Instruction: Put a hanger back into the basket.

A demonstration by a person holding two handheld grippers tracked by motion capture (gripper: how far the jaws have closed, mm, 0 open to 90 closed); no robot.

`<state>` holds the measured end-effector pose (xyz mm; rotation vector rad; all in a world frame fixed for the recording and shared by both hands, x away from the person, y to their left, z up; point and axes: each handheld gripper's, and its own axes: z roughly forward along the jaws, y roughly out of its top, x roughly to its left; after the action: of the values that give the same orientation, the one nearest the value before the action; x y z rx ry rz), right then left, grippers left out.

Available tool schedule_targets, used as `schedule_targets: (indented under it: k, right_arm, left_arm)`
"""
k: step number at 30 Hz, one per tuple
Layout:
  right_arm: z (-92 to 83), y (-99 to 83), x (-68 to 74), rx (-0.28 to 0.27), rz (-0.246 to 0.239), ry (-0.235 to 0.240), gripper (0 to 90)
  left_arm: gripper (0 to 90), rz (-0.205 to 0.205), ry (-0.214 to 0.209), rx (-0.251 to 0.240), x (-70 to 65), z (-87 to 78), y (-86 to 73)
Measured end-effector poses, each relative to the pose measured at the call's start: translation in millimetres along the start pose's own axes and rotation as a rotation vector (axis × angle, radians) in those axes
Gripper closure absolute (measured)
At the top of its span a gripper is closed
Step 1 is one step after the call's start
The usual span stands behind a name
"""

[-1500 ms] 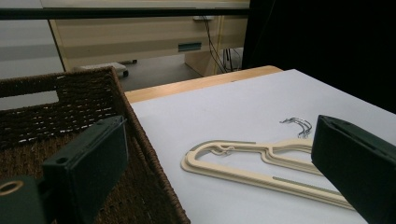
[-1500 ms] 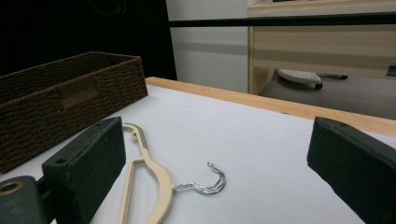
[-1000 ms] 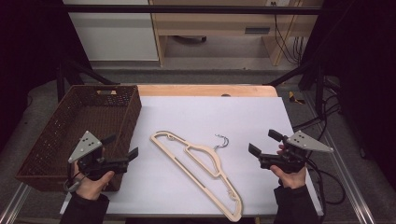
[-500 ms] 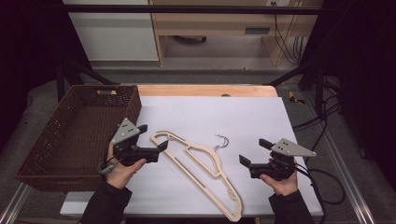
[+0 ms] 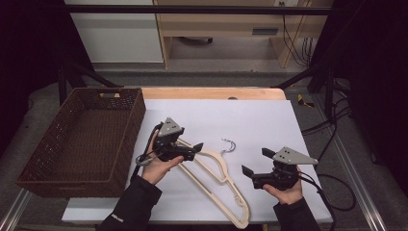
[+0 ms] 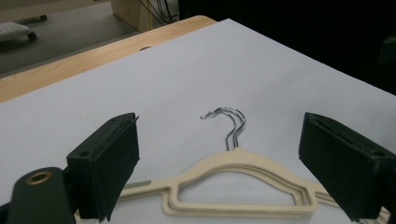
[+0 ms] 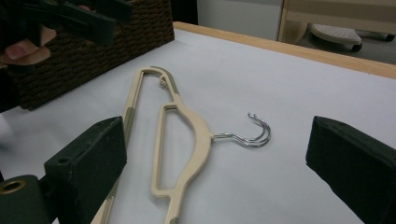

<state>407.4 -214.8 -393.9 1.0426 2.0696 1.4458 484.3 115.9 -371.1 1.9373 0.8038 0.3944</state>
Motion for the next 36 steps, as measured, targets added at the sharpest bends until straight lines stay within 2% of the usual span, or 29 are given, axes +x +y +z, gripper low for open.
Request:
schedule_targets:
  k: [2, 5, 9, 11, 17, 19, 22, 24, 28, 29, 32, 33, 36]
  right_arm:
    - [-1.0, -0.7, 0.0, -0.002, 0.003, 0.007, 5.6]
    - [-0.8, -4.5, -3.3, -0.004, 0.038, 0.015, 6.0]
    - [0.2, -8.3, -5.1, 0.006, 0.042, 0.012, 6.4]
    - [1.2, -9.8, -5.5, 0.015, 0.025, 0.005, 6.4]
    - [2.2, -11.0, -5.4, 0.025, 0.021, 0.005, 6.4]
    - [3.2, -11.5, -4.8, 0.029, 0.022, 0.004, 6.5]
    - [3.1, -11.6, -4.2, 0.033, 0.023, 0.005, 6.5]
    - [2.4, -11.2, -4.4, 0.028, 0.024, 0.006, 6.6]
    - [0.8, -10.5, -4.5, 0.023, 0.027, 0.004, 6.6]
    - [-0.1, -10.3, -4.7, 0.021, 0.022, 0.011, 6.7]
    - [0.2, -10.3, -4.7, 0.019, 0.024, 0.011, 6.7]
    - [0.7, -10.4, -4.7, 0.023, 0.024, 0.005, 6.7]
    - [0.9, -10.8, -4.9, 0.03, 0.019, 0.004, 6.7]
  left_arm:
    - [12.3, 0.011, -0.009, 0.012, -2.3, 8.6, 1.4]
    - [12.7, 0.016, -0.021, 0.021, -6.3, 20.6, 2.5]
    - [13.9, 0.014, -0.034, 0.032, -9.2, 34.6, 1.4]
    - [14.5, 0.016, -0.042, 0.044, -10.1, 41.1, 0.3]
    - [18.7, 0.039, -0.057, 0.095, -13.0, 61.5, -1.9]
    - [20.5, 0.051, -0.068, 0.117, -17.2, 73.2, -2.3]
    - [21.6, 0.068, -0.07, 0.137, -21.9, 81.7, -2.8]
    - [25.8, 0.097, -0.064, 0.162, -27.2, 91.4, -4.2]
    - [28.8, 0.122, -0.055, 0.203, -32.6, 108.9, -7.8]
    - [31.6, 0.132, -0.051, 0.226, -33.8, 116.6, -10.2]
    - [34.5, 0.148, -0.046, 0.246, -33.6, 123.0, -12.2]
    - [36.4, 0.133, -0.044, 0.244, -33.9, 126.7, -13.9]
    - [43.4, 0.128, -0.046, 0.261, -32.4, 132.6, -17.2]
